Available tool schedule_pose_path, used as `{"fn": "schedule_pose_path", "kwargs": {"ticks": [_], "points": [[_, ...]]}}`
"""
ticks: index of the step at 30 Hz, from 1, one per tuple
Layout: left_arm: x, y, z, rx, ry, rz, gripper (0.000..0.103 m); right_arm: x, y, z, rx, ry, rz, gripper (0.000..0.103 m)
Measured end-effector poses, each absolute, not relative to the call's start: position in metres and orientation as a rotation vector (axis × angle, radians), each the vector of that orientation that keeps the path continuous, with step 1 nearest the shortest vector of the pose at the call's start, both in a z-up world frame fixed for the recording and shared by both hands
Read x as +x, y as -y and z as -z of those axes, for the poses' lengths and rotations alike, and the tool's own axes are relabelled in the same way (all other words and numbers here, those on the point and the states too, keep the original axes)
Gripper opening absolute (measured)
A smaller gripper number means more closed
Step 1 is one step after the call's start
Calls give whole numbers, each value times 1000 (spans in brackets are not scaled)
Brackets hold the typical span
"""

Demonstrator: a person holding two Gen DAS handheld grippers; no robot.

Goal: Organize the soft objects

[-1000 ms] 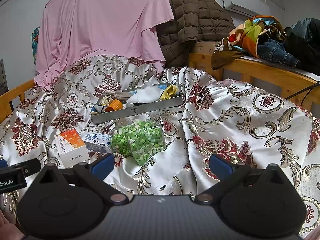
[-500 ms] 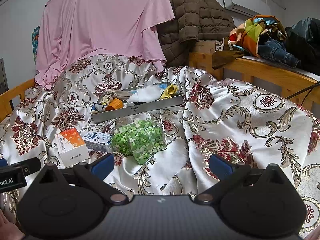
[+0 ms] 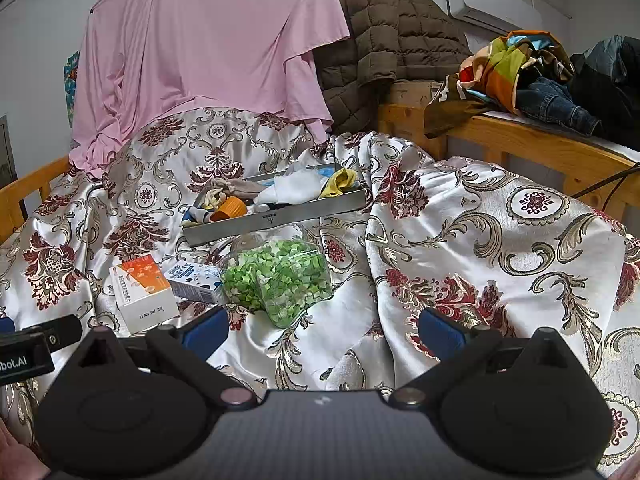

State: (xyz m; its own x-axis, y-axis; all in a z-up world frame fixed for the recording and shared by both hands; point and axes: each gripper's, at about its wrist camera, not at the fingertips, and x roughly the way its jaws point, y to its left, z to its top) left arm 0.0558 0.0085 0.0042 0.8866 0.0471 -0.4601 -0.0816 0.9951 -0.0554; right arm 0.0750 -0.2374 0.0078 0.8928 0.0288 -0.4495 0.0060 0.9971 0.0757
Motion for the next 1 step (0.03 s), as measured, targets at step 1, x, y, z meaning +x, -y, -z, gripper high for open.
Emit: {"fn": "schedule_pose_path", "kwargs": {"ticks": [1], "points": [[56, -9, -4, -74, -476, -67, 102, 75, 237, -8, 76, -467, -12, 103]]}}
